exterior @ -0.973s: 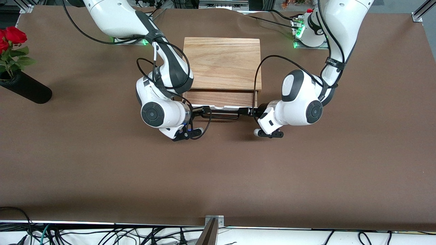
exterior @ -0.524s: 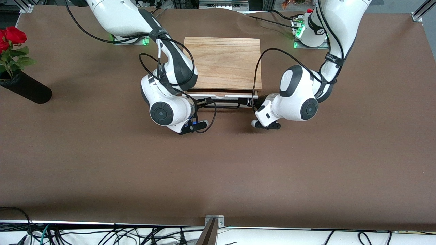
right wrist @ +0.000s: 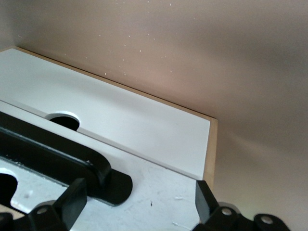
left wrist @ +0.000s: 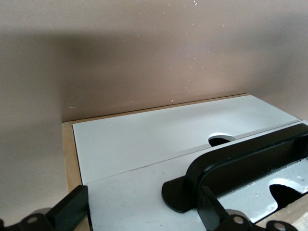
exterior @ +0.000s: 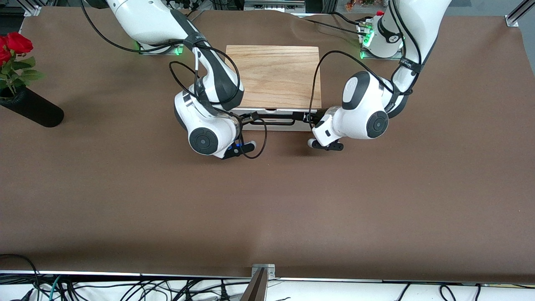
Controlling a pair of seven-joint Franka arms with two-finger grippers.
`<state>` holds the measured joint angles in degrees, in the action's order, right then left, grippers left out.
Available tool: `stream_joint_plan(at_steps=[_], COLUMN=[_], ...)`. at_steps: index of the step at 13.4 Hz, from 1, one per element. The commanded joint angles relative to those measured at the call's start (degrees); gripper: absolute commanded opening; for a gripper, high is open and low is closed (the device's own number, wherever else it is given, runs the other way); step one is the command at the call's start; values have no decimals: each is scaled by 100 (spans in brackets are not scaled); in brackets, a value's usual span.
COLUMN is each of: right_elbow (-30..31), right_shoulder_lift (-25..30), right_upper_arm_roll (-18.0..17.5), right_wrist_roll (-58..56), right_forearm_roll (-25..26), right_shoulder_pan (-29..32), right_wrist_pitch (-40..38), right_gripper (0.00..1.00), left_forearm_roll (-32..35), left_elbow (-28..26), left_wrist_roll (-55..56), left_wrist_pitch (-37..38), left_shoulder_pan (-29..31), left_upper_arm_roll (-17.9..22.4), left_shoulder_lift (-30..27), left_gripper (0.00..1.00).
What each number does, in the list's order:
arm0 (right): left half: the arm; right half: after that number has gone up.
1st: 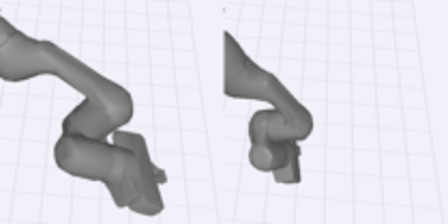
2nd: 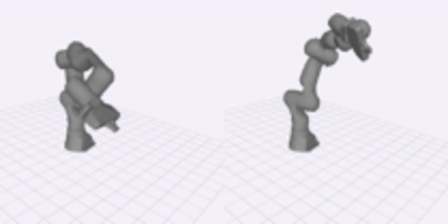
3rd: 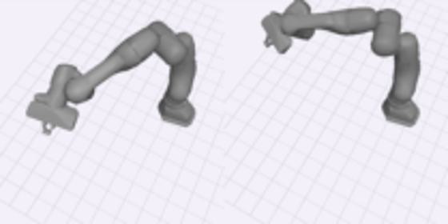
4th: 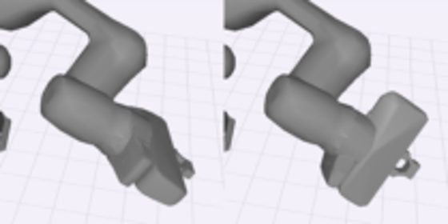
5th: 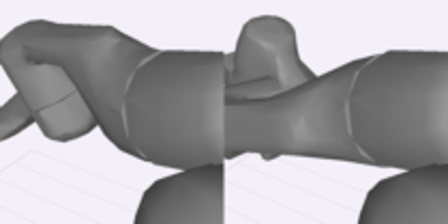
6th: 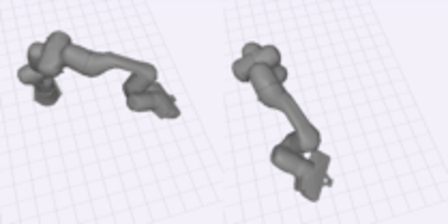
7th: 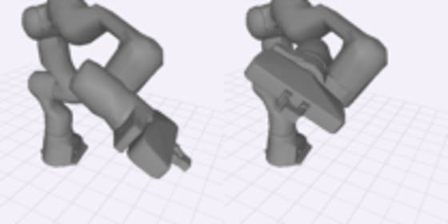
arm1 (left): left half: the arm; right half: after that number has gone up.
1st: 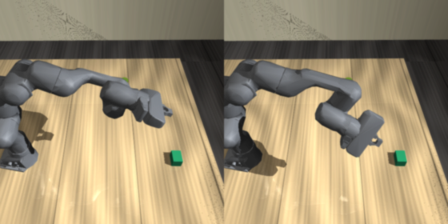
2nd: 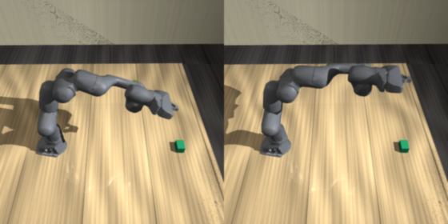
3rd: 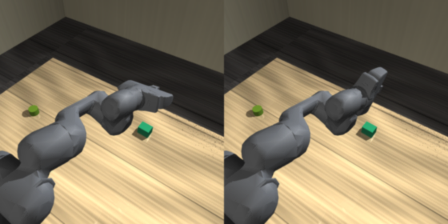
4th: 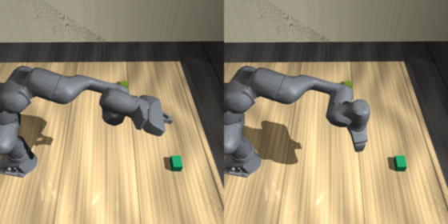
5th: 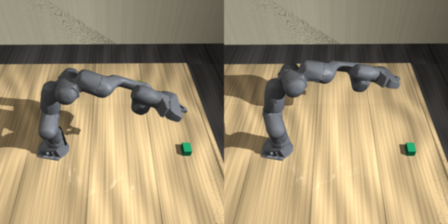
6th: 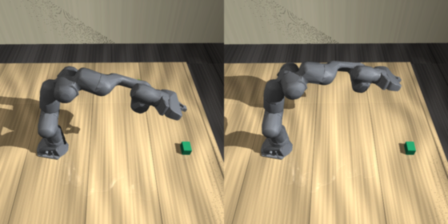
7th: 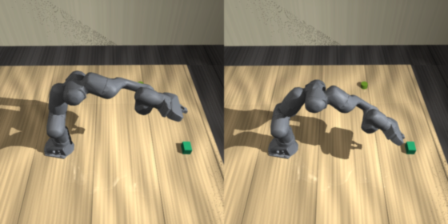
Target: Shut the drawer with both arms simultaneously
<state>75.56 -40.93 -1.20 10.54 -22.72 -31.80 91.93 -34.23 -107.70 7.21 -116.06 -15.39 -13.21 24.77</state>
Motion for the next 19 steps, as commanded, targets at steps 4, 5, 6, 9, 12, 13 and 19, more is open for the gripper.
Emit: stream_joint_plan(at_steps=[4, 5, 6, 9, 12, 13, 19], right_elbow=[-515, -577, -603, -830, -973, -973, -973], right_shoulder_lift=[33, 33, 33, 50, 103, 164, 778], right_upper_arm_roll=[50, 50, 68, 199, 663, 874, 1894], right_wrist_roll=[1, -8, 1, -25, -34, -43, -26], right_forearm_roll=[-31, -31, -13, 898, 1015, 1015, 1006], right_shoulder_pan=[235, 288, 306, 341, 455, 464, 692], right_wrist_pitch=[350, 561, 772, 1082, 1037, 1029, 959], right_gripper=[100, 100, 100, 100, 100, 100, 100], left_forearm_roll=[-57, -57, -57, -75, -66, -66, -287], left_elbow=[-656, -621, -534, -261, -146, -146, -137], left_wrist_roll=[-27, -18, -9, -9, -18, 8, 17], left_wrist_pitch=[848, 857, 857, 787, 360, 217, 153], left_shoulder_pan=[167, 203, 221, 335, 352, 518, 1266], left_upper_arm_roll=[-147, -138, -103, -24, -24, -15, 732], left_shoulder_lift=[-429, -429, -420, -420, -490, -621, -1806], left_gripper=[100, 100, 100, 100, 100, 100, 100])
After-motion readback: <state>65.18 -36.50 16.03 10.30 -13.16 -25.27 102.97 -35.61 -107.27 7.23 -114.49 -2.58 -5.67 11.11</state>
